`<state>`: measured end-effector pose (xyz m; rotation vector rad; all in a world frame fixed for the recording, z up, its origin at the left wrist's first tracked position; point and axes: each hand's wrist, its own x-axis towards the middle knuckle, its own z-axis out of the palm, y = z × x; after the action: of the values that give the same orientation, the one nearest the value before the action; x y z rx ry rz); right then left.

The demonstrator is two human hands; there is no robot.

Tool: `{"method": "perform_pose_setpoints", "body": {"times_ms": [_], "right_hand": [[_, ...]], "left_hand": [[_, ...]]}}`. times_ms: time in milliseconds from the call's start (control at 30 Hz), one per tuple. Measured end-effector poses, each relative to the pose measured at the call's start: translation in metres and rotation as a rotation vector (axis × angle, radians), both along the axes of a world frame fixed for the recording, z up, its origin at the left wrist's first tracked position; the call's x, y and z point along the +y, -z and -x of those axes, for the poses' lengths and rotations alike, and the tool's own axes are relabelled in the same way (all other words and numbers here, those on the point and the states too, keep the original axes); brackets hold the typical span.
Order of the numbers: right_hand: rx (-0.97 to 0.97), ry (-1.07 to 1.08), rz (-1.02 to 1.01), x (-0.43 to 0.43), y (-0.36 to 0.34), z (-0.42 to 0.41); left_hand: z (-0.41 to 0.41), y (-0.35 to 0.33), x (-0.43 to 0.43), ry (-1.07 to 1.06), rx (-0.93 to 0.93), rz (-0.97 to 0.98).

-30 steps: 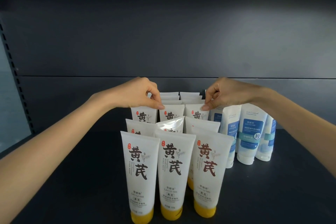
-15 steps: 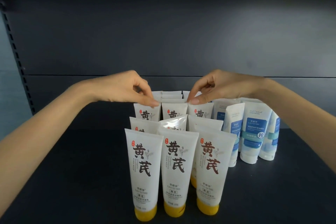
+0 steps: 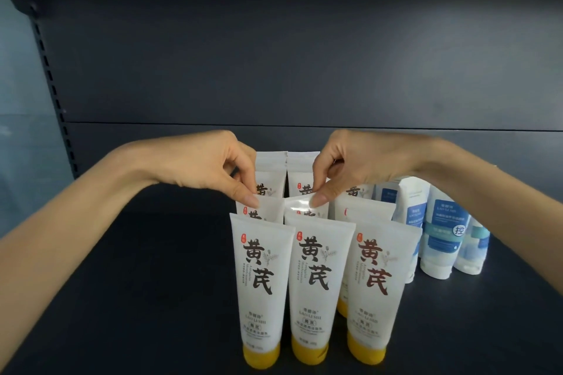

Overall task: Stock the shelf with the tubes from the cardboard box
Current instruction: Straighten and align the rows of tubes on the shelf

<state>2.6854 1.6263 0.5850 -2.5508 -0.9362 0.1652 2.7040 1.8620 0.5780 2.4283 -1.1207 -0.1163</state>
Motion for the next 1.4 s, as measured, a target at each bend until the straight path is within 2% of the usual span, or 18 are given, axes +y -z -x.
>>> {"method": "perform_pose_setpoints", "body": {"times_ms": [200,400,567,967,1400], "right_hand": [[-0.034,0.047,-0.010,0.002,0.001,-0.004],[-0.093,0.129,-0.001,0.001,0.004,-0.013],[-0.113,0.144,-0.019,-0.003,0.006,-0.012],[-0.072,0.110,-0.024,-0.008,0.006,-0.008],[-0.083,0.139,-0.123,-0.020,-0.003,0.004]], "left_hand": [[-0.004,0.003,0.004,-0.034,-0.044,0.044],[-0.016,0.012,0.004,-0.153,-0.183,0.068],[-0.019,0.017,0.004,-0.170,-0.239,0.118],[-0.018,0.018,0.007,-0.125,-0.097,0.169],[-0.015,0.015,-0.001,-0.151,-0.115,0.220]]}}
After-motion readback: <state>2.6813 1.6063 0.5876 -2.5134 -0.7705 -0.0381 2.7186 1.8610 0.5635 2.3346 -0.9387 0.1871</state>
